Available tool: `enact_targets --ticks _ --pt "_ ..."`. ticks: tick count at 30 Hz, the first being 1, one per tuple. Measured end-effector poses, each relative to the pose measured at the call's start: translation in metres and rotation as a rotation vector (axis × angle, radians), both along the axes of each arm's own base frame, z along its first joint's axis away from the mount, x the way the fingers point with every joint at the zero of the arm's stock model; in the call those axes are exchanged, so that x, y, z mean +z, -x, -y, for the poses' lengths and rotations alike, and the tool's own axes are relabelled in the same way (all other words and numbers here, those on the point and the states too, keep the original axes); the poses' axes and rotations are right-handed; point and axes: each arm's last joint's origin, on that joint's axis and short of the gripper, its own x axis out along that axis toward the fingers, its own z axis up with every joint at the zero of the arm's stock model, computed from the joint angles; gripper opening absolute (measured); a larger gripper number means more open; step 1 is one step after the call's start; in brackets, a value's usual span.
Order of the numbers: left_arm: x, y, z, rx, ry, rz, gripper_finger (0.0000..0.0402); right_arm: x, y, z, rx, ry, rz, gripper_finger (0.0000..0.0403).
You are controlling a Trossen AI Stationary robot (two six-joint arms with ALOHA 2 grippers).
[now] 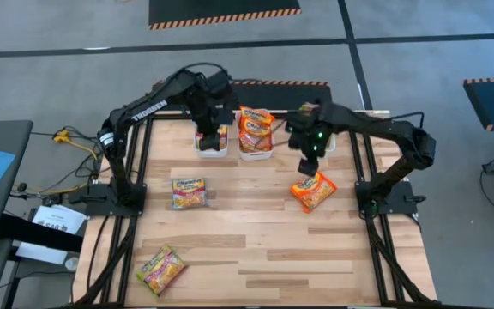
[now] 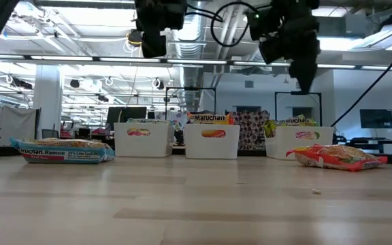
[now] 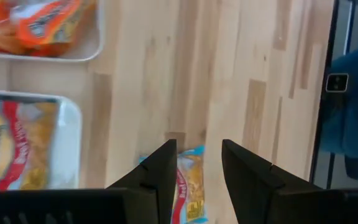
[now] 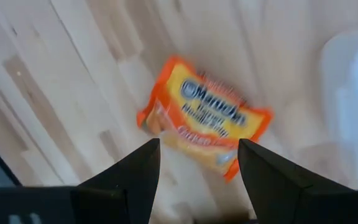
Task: Sort Maruchan noodles
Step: Put the orange noodle pack into the middle white bin
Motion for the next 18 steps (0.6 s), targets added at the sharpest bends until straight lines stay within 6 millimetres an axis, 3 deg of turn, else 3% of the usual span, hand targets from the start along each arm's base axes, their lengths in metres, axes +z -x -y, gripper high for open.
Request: enact_targets --ticks 5,11,18 --pt "-0.014 -0.002 0.022 -0.062 0.009 0.006 0.0111 -0.029 0.003 -0.019 -0.058 -0.043 -0.110 0.0240" --pt "-0.027 0.015 0.052 -0.080 0.060 0.059 0.0111 -0.057 0.011 -0.037 -0.124 -0.083 -0.236 0.0240" --pt "-0.036 0.042 0.089 -0.020 0.064 0.191 0.0111 -0.052 0.022 -0.060 -0.130 -0.124 -0.173 0.0240"
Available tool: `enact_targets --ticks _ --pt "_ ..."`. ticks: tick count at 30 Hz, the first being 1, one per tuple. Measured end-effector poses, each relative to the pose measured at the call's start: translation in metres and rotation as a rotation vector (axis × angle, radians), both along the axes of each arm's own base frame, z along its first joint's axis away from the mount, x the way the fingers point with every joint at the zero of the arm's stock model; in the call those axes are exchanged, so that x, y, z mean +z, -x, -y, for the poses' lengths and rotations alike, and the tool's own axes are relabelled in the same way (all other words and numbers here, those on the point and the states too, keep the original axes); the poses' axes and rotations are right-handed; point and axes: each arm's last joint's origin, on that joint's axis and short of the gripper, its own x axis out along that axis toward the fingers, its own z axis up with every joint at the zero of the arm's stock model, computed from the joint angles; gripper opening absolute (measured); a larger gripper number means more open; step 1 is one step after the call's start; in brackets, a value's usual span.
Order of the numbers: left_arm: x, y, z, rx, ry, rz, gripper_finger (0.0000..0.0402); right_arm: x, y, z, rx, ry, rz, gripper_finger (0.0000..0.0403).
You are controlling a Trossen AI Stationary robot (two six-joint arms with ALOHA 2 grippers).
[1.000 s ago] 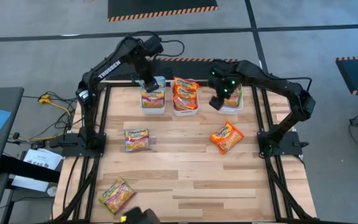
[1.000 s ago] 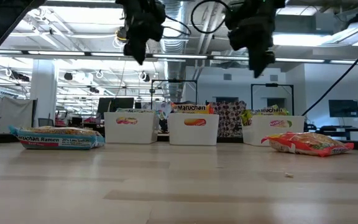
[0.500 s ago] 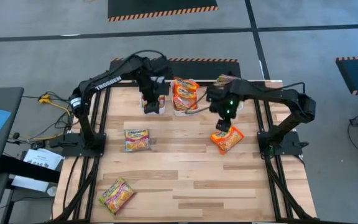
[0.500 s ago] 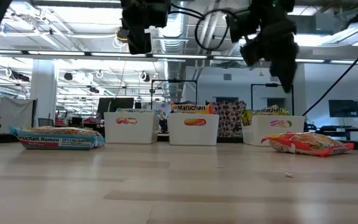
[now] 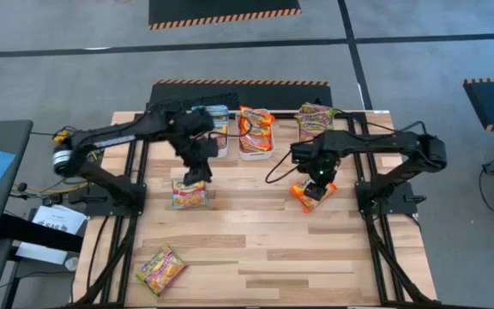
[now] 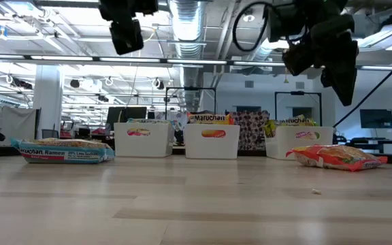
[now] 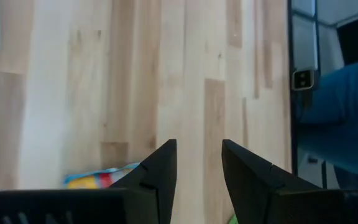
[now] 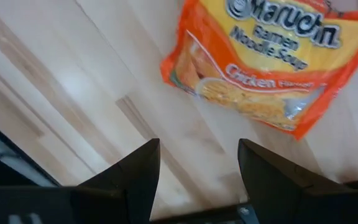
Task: Sort Maruchan noodles
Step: Put the orange noodle pack into the middle white bin
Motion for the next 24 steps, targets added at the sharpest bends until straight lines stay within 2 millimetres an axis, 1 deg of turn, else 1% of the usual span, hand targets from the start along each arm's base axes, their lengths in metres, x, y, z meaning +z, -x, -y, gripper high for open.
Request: enact_targets --ticks 4,8,11,17,19,24 --pt "-0.002 0.013 0.021 0.034 0.036 0.074 0.0111 0.006 0.003 -0.010 -0.016 0.014 0.055 0.0240" --pt "0.000 0.023 0.040 0.018 0.053 0.138 0.0111 0.005 0.003 -0.017 0.032 0.026 0.052 0.0240" --pt "0.001 0.029 0.053 0.001 0.061 0.152 0.0111 0.003 0.000 -0.020 0.122 0.030 0.081 0.0240" --pt "0.000 0.031 0.073 -0.006 0.042 0.134 0.0111 -0.007 -0.021 -0.020 0.376 0.073 0.239 0.0240" --pt "0.000 0.030 0.078 0.005 0.047 0.128 0.0111 -0.012 -0.025 -0.018 0.422 0.075 0.245 0.0240" --pt "0.000 0.030 0.085 0.026 0.045 0.115 0.0111 -0.026 -0.030 -0.015 0.562 0.090 0.187 0.0240"
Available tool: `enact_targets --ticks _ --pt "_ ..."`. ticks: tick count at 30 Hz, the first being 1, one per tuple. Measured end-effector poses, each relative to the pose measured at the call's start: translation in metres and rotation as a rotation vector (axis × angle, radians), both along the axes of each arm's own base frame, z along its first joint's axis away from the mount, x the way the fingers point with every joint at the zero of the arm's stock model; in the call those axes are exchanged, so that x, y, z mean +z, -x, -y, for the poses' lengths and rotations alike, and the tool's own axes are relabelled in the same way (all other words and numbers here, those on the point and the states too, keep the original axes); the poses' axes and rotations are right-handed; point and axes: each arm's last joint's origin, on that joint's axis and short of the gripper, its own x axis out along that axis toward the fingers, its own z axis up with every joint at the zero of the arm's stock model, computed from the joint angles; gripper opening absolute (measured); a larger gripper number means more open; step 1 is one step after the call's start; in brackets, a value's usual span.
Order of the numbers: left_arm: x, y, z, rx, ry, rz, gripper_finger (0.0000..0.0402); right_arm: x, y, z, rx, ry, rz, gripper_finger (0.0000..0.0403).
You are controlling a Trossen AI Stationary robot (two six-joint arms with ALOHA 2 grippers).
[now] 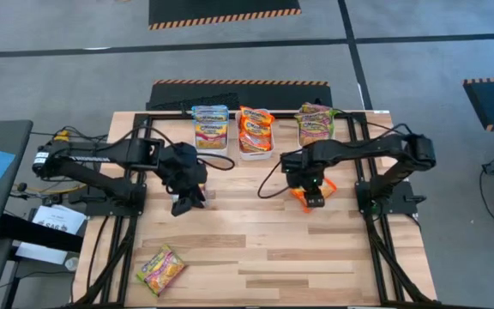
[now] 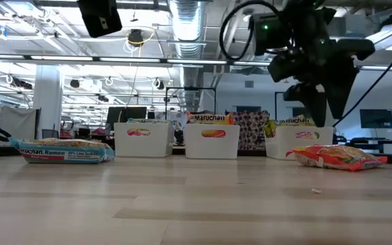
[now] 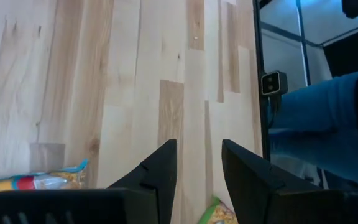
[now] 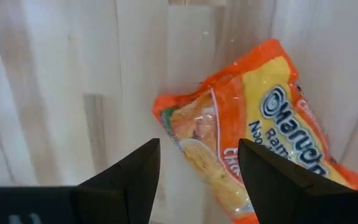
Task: Sort Maruchan noodles
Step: Put the orange noodle pack into the middle white bin
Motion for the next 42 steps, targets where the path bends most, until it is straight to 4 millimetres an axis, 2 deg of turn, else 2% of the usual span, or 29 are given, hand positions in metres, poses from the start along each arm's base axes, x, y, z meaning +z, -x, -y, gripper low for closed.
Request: enact_targets --ticks 3,9,21,33,42 --pt "0.000 0.000 0.001 0.041 0.006 -0.014 0.0111 -0.006 0.000 0.005 0.084 0.032 -0.040 0.0240" --pt "-0.001 -0.001 -0.002 0.160 -0.040 -0.023 0.0111 -0.015 0.004 0.024 0.147 0.098 -0.116 0.0240" --pt "0.000 -0.002 -0.006 0.289 -0.100 -0.022 0.0111 -0.020 0.010 0.066 0.132 0.106 -0.087 0.0240" --pt "0.000 -0.002 -0.008 0.351 -0.112 -0.021 0.0111 -0.053 0.004 0.076 0.156 0.027 -0.138 0.0240" --pt "0.001 -0.004 -0.008 0.341 -0.119 0.005 0.0111 -0.065 -0.004 0.072 0.160 0.044 -0.157 0.0238"
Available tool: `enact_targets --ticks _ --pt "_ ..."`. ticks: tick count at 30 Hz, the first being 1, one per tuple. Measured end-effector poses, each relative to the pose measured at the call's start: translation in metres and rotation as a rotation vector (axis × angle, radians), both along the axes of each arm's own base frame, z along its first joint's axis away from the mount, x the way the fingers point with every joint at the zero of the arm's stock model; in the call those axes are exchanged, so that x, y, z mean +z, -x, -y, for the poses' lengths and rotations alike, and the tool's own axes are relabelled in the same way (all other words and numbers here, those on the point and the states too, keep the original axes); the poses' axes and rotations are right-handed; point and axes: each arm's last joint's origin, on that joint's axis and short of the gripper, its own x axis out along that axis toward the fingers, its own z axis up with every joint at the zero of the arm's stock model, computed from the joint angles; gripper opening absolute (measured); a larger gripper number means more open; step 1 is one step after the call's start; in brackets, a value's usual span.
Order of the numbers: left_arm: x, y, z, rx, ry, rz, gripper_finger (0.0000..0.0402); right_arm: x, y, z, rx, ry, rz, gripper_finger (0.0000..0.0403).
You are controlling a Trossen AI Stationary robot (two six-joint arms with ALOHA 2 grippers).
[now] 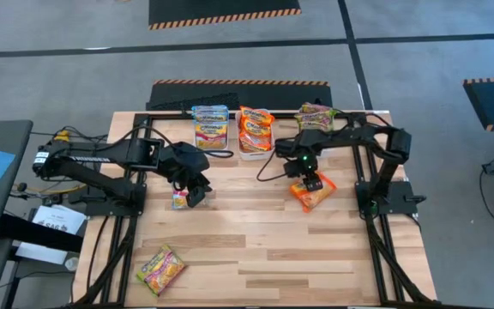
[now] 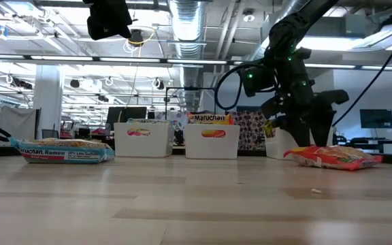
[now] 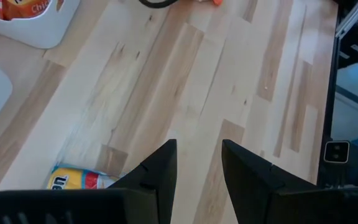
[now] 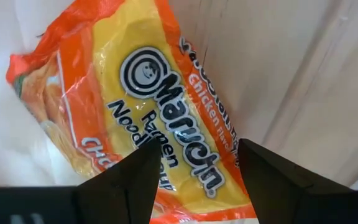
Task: Sort Maruchan noodles
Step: Put the orange noodle pack into the middle white bin
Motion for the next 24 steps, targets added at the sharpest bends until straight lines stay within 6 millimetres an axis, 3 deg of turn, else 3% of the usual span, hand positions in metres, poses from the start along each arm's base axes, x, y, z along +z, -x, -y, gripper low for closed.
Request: enact_targets --ticks 13,18,24 --pt "0.0000 0.0000 0.0000 -0.002 -0.001 0.000 0.0111 -0.0025 -0.0109 -0.0047 -0.063 0.040 0.074 0.0192" --pt "0.0000 0.0000 0.0000 -0.002 -0.001 0.000 0.0111 -0.0028 -0.0110 -0.0048 -0.117 0.046 0.068 0.0131" --pt "0.0000 0.0000 0.0001 -0.004 0.001 0.000 0.0111 -0.0044 -0.0098 -0.0093 -0.201 0.013 0.039 0.0025"
